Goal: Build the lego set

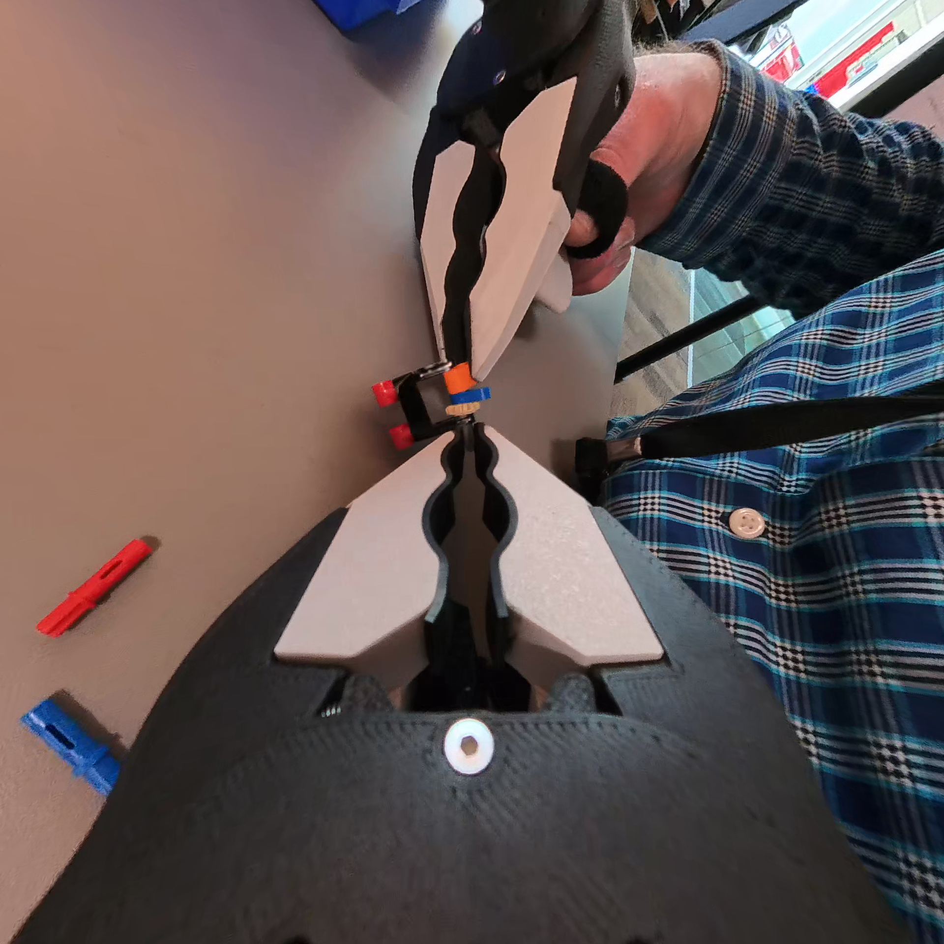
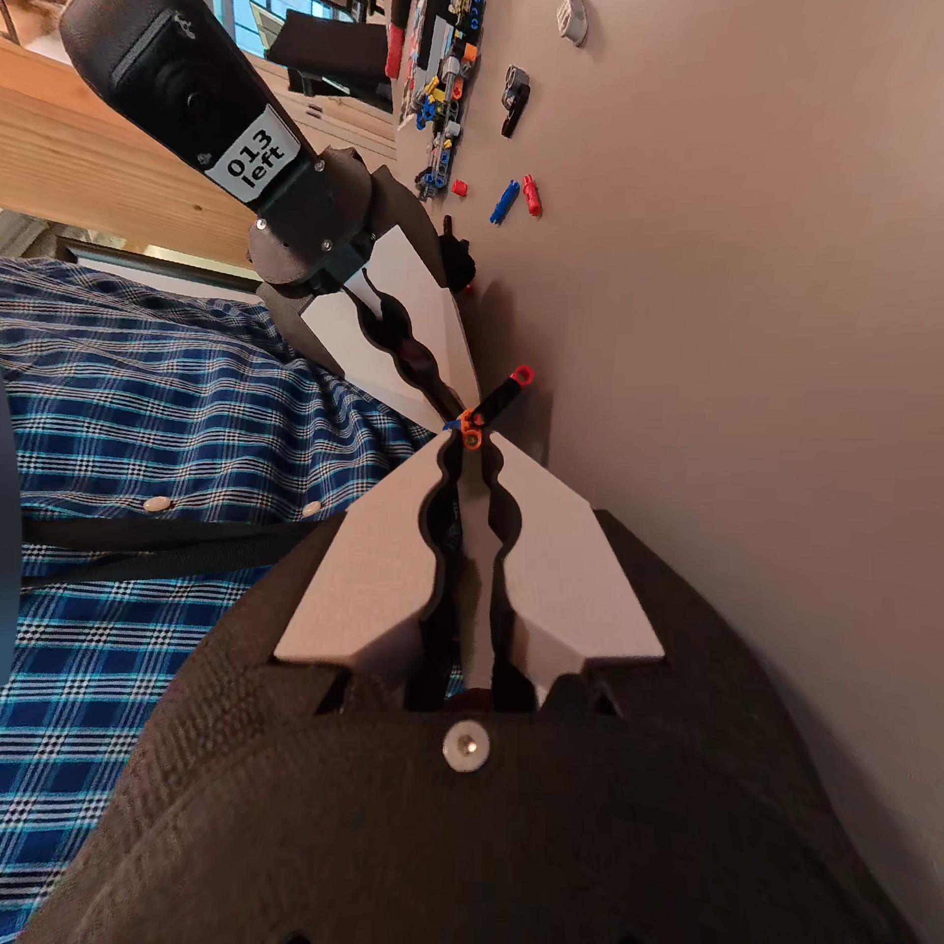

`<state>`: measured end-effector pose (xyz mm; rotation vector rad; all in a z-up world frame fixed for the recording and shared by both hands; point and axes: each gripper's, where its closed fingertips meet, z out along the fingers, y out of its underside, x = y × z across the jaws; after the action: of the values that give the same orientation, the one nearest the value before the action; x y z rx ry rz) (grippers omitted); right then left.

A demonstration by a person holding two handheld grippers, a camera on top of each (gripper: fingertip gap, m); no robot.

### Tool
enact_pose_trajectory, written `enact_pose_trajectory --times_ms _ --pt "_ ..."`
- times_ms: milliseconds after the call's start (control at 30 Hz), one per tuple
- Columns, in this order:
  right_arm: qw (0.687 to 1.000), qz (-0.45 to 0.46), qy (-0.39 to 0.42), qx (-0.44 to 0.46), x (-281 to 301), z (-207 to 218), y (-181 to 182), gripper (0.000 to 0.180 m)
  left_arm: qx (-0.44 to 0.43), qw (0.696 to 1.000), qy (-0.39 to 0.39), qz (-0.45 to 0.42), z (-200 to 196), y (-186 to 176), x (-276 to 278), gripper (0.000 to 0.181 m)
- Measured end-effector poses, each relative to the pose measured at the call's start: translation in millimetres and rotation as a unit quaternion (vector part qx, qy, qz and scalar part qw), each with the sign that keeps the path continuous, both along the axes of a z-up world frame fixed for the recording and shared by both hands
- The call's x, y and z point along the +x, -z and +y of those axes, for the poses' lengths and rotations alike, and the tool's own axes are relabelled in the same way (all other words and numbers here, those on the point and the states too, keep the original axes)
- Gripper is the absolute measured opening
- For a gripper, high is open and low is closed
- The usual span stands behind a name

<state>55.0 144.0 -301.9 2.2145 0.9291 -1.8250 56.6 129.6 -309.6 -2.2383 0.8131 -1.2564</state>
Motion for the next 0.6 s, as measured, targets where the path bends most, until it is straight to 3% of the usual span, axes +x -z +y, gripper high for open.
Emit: enact_pose_trajectory --times_ms 267,600 --pt "0.999 -0.002 0.017 -0.032 -2.9 2.8 0.7 0.005 -0.008 1.000 -0.005 -0.008 0.9 -0.6 -1.6 0.002" --pt "0.999 -0.006 0.034 0.024 -2.6 3.9 3.1 0.008 -0.007 1.000 -0.012 0.000 3.5 1.3 -2.3 0.002"
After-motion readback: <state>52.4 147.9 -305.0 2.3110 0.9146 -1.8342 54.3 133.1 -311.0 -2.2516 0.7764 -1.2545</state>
